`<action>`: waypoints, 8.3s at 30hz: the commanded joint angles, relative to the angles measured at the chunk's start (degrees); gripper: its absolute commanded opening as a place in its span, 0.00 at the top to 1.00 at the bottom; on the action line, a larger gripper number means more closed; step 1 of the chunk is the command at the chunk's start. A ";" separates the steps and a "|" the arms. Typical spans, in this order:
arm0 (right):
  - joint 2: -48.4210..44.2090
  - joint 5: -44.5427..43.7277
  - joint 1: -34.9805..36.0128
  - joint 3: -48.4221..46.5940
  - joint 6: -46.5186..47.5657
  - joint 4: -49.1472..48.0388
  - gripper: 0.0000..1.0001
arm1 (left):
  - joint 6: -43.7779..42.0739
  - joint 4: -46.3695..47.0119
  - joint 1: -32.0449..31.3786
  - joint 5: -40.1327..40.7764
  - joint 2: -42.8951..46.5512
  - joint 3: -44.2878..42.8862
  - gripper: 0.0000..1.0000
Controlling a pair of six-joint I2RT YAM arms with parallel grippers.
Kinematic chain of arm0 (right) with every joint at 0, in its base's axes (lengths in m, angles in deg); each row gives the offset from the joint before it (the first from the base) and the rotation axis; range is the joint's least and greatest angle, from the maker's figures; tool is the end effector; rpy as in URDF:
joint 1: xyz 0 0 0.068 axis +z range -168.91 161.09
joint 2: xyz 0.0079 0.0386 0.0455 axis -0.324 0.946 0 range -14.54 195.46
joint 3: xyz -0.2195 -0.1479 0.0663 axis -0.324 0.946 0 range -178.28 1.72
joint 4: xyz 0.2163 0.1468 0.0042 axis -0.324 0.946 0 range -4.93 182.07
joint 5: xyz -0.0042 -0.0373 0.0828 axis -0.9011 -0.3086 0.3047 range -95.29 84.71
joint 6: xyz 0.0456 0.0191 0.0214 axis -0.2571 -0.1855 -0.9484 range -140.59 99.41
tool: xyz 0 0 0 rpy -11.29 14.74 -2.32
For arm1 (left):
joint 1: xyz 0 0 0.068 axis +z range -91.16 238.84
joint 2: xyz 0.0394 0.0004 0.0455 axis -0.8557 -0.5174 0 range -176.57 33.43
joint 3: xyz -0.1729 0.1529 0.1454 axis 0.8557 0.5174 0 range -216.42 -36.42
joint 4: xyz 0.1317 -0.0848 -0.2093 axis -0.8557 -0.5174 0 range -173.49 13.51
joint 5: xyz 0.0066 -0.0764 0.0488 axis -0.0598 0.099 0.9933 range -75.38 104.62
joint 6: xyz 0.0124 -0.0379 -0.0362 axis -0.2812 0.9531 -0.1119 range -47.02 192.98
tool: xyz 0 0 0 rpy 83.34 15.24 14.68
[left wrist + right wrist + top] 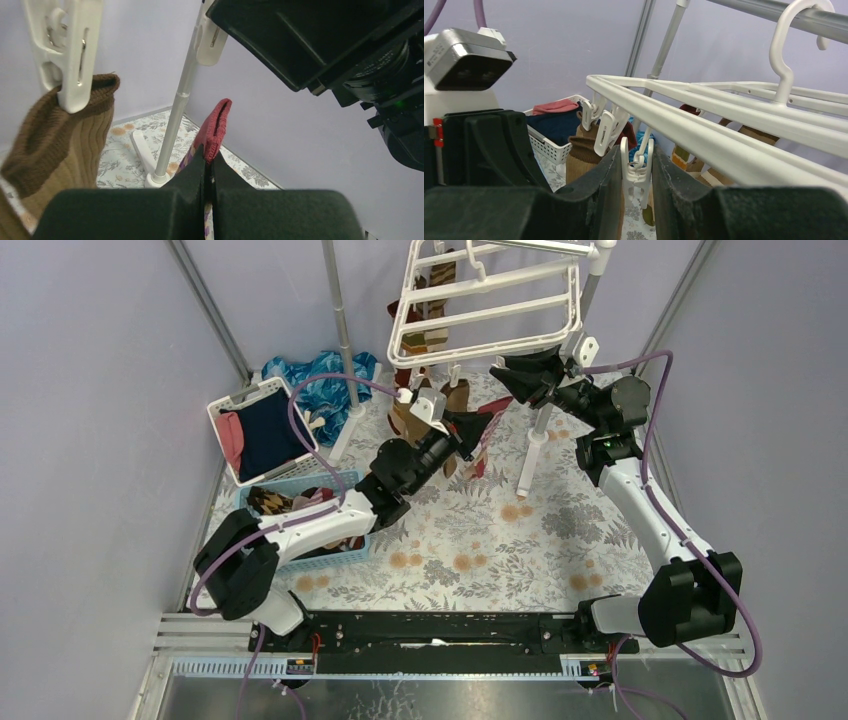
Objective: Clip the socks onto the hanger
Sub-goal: Open the clamp at the hanger, then clamp the sock onto the hanger.
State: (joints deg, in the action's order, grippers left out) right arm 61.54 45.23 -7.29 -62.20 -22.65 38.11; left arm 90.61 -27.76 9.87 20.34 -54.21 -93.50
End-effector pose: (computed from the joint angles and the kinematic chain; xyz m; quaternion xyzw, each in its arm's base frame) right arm 0.2764 0.0849 0.4321 -0.4118 0.3860 0.2917 0.7722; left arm 0.2354 -0.2651 0.3385 0.1194 0.5750 -0.4197 0.6921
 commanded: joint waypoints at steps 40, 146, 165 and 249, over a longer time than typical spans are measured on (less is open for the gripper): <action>-2.20 2.74 0.56 -1.47 -1.99 -1.45 0.92 | 21.66 15.45 8.89 -16.08 -9.08 -5.53 1.00; -1.98 3.26 0.60 -1.56 -3.78 -1.05 0.92 | -51.46 29.56 -15.98 16.66 -1.36 13.59 1.00; -3.07 3.98 0.56 -0.51 -4.35 -0.99 0.92 | -6.01 24.23 8.85 -36.35 -0.01 9.80 1.00; 2.06 10.11 0.25 -10.90 -32.33 6.13 0.93 | 38.47 43.47 18.58 -44.74 -18.45 -15.69 1.00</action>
State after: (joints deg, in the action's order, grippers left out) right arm 63.79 49.78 -7.55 -71.42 -53.67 44.28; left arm 127.90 10.99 28.45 -26.28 -72.68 -107.08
